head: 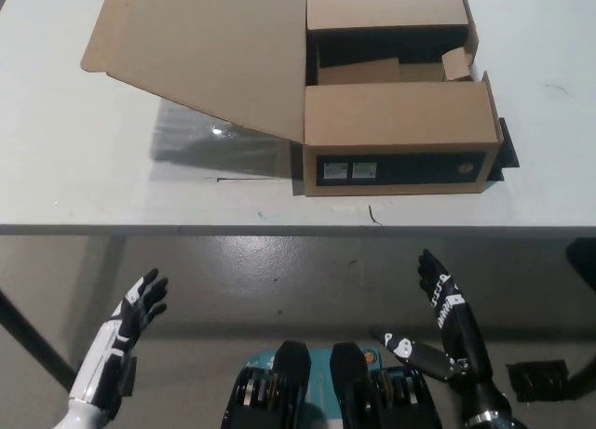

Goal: A small storge box is placed at the center of the table and the robot uses its left hand to push the lid and close it

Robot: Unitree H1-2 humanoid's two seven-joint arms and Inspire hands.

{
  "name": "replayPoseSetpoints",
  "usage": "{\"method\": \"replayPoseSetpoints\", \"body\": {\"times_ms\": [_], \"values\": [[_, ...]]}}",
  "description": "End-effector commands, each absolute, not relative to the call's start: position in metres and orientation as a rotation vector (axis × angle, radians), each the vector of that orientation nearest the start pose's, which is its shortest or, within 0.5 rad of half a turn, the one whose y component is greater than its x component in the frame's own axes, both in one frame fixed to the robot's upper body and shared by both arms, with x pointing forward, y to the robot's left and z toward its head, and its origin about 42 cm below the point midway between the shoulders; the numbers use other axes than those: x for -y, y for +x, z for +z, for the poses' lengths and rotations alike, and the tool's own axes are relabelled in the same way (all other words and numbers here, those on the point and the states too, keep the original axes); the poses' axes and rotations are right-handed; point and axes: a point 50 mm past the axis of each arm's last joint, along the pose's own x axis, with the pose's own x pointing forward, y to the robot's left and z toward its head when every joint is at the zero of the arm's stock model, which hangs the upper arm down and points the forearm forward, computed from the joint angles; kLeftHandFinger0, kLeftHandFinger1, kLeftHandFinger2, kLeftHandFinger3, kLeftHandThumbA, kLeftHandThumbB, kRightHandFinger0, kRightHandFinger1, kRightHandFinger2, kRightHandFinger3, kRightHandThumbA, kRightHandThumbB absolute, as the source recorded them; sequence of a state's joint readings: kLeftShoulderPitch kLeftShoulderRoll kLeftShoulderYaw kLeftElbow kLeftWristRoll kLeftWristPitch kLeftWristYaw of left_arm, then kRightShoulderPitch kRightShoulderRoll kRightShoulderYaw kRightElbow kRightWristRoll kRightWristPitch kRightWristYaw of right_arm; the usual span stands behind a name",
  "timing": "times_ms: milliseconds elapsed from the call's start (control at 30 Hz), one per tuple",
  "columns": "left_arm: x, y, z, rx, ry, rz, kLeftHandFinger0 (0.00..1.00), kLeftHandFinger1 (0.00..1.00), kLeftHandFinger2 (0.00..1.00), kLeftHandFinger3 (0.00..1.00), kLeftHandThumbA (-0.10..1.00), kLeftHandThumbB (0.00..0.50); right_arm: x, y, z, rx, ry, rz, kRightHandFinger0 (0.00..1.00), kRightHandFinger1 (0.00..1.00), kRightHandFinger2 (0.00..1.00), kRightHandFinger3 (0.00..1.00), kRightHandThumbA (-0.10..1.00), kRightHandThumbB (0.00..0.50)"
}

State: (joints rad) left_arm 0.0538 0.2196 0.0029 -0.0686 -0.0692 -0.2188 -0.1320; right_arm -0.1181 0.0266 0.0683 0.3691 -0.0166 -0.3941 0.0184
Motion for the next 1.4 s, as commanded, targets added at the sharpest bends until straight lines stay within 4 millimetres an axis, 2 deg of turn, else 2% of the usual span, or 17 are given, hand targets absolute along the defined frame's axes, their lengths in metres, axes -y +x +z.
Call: {"method": "replayPoseSetpoints", "body": {"times_ms": [0,100,133,300,333,367,500,567,633,767,1000,1100,1300,1367], "values": [[-0.269,0.263,0.161,0.362,0.113,-0.23,1.0,1.0,1.0,1.0,1.0,0.163,0.168,0.317,0.07,0.244,0.019,0.146,1.0,1.0,1.0,1.0,1.0,0.337],[-0.265,0.261,0.179,0.425,0.076,-0.267,1.0,1.0,1.0,1.0,1.0,0.15,0.168,0.316,0.069,0.242,0.018,0.143,1.0,1.0,1.0,1.0,1.0,0.331],[-0.264,0.262,0.183,0.434,0.065,-0.272,1.0,1.0,1.0,1.0,1.0,0.166,0.168,0.316,0.069,0.241,0.019,0.141,1.0,1.0,1.0,1.0,1.0,0.332],[-0.262,0.264,0.216,0.474,-0.043,-0.357,1.0,1.0,1.0,1.0,1.0,0.334,0.169,0.316,0.067,0.234,0.018,0.138,1.0,1.0,1.0,1.0,1.0,0.326],[-0.262,0.265,0.217,0.472,-0.055,-0.365,1.0,1.0,1.0,1.0,1.0,0.344,0.17,0.315,0.066,0.233,0.018,0.137,1.0,1.0,1.0,1.0,1.0,0.325],[-0.263,0.269,0.224,0.481,-0.101,-0.367,1.0,1.0,1.0,1.0,1.0,0.377,0.17,0.315,0.066,0.231,0.023,0.133,1.0,1.0,1.0,1.0,1.0,0.327],[-0.267,0.286,0.235,0.483,-0.247,-0.375,1.0,1.0,1.0,1.0,1.0,0.366,0.17,0.312,0.064,0.225,0.022,0.125,1.0,1.0,1.0,1.0,1.0,0.321],[-0.268,0.3,0.241,0.452,-0.375,-0.367,1.0,1.0,1.0,1.0,1.0,0.384,0.172,0.311,0.063,0.223,0.021,0.118,1.0,1.0,1.0,1.0,1.0,0.327],[-0.272,0.312,0.241,0.423,-0.465,-0.375,1.0,1.0,1.0,1.0,1.0,0.393,0.173,0.309,0.063,0.222,0.018,0.11,1.0,1.0,1.0,1.0,1.0,0.324],[-0.282,0.339,0.237,0.396,-0.541,-0.371,1.0,1.0,1.0,1.0,1.0,0.374,0.172,0.311,0.064,0.224,0.029,0.112,1.0,1.0,1.0,1.0,1.0,0.337],[-0.286,0.377,0.215,0.313,-0.704,-0.338,1.0,1.0,1.0,1.0,1.0,0.349,0.174,0.308,0.06,0.214,0.026,0.102,1.0,1.0,1.0,1.0,1.0,0.344],[-0.289,0.387,0.211,0.291,-0.741,-0.33,1.0,1.0,1.0,1.0,1.0,0.35,0.171,0.312,0.062,0.218,0.028,0.106,1.0,1.0,1.0,1.0,1.0,0.342],[-0.287,0.39,0.195,0.234,-0.756,-0.304,1.0,1.0,1.0,1.0,1.0,0.338,0.172,0.304,0.058,0.206,0.037,0.096,1.0,1.0,1.0,1.0,1.0,0.347],[-0.285,0.393,0.192,0.216,-0.774,-0.298,1.0,1.0,1.0,1.0,1.0,0.348,0.172,0.305,0.059,0.208,0.036,0.095,1.0,1.0,1.0,1.0,1.0,0.346]]}}
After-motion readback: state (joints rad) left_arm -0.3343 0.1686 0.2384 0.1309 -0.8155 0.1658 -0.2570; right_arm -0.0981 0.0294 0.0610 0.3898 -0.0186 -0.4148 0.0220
